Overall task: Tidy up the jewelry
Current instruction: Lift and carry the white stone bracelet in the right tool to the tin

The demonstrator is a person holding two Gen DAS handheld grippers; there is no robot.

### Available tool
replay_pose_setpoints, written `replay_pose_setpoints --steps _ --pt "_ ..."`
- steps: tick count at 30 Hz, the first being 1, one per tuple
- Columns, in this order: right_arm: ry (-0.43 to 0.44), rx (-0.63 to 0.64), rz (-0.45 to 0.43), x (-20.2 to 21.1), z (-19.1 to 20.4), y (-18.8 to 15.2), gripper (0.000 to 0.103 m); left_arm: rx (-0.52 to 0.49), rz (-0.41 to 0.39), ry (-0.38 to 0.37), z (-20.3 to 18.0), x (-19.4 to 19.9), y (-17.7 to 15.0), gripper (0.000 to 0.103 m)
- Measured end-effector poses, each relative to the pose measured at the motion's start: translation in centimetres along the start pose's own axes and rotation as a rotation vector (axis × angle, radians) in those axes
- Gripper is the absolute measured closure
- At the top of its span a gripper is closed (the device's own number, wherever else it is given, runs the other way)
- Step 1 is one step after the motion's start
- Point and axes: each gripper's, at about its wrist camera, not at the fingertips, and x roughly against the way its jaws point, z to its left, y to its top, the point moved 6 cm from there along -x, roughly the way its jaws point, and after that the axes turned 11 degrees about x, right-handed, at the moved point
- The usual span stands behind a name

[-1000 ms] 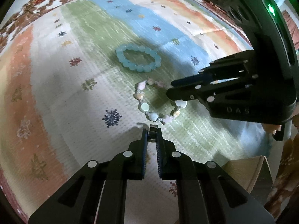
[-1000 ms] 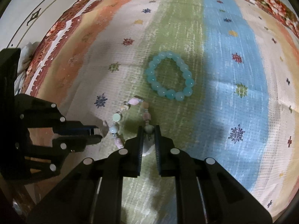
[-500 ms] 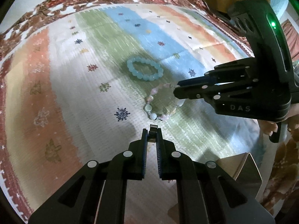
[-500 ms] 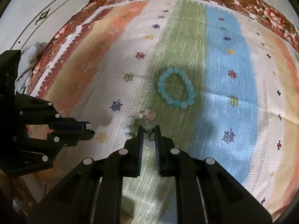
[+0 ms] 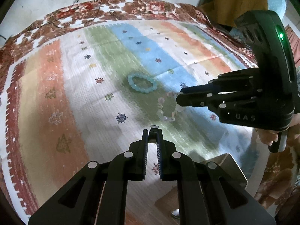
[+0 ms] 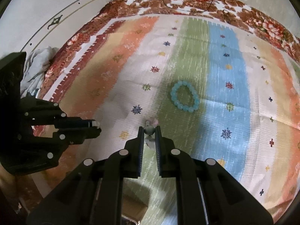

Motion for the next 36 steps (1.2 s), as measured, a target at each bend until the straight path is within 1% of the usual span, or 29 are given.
replay_pose_setpoints --steps 8,17,34,36 --pt "-0.013 0.013 -0.059 3.0 1.4 -0.5 0.090 0.000 -0.047 -0.009 -1.2 2.1 -1.2 0.094" --pt "0.017 0.011 -0.123 6.1 3.1 -1.9 0.090 0.003 -0.081 -0.031 -2.3 3.8 -2.9 0.094" --pt "0.079 0.050 -0.226 10.6 7.2 -4.8 0.090 0.005 -0.092 -0.066 -4.6 5.1 -7.4 0.094" --pt "0.085 0.064 -0.230 10.9 7.8 -5.1 0.090 0.007 -0.084 -0.056 -4.5 4.9 -8.0 0.094"
